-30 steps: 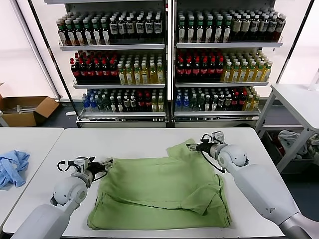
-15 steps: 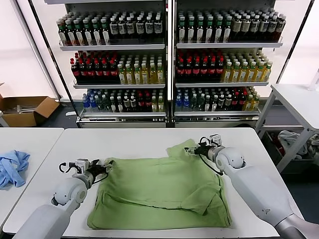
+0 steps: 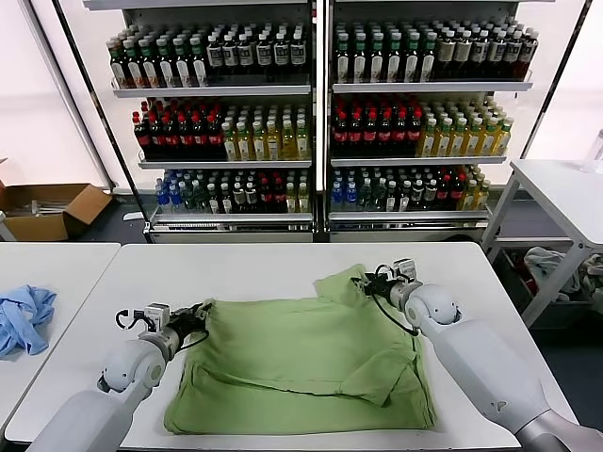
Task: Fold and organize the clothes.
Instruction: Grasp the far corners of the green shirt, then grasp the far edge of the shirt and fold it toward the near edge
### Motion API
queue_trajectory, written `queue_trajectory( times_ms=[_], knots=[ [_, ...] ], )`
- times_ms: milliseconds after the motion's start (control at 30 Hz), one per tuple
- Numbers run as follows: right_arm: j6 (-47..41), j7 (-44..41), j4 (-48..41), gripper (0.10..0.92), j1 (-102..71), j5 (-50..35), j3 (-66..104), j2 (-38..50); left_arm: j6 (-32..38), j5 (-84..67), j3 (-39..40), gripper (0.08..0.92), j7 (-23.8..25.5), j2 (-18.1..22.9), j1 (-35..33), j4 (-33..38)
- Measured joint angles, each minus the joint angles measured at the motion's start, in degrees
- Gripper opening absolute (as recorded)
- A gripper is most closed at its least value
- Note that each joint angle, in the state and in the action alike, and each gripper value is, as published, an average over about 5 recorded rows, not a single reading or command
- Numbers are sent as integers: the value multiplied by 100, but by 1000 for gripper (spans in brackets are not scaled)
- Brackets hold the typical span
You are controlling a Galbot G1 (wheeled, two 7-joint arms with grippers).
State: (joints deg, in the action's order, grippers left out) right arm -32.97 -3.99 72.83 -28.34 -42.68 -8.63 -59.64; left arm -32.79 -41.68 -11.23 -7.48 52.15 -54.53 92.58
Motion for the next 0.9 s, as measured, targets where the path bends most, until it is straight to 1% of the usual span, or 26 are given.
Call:
queue_trajectory(
  times_ms=[67,167,267,533,900],
  knots=[
    [-1,2,33,235,-17,-2,10,14,11,11,-3,173,33,-10,-17,33],
    [-4,23,100,154,-38,-13,21,45,49,32,-14,117,79,-32,-46,89],
    [-11,62,198,109,-62,-42,38,94,97,51,-28,85,108,-60,-76,150],
    [-26,182,712,106,-207,-231,153,362,286,97,-118,85,99,-176,-185,416],
    [80,206,2009,106,-886,-530,690,1014,562,185,-356,85,-53,-386,-586,1105]
  ],
)
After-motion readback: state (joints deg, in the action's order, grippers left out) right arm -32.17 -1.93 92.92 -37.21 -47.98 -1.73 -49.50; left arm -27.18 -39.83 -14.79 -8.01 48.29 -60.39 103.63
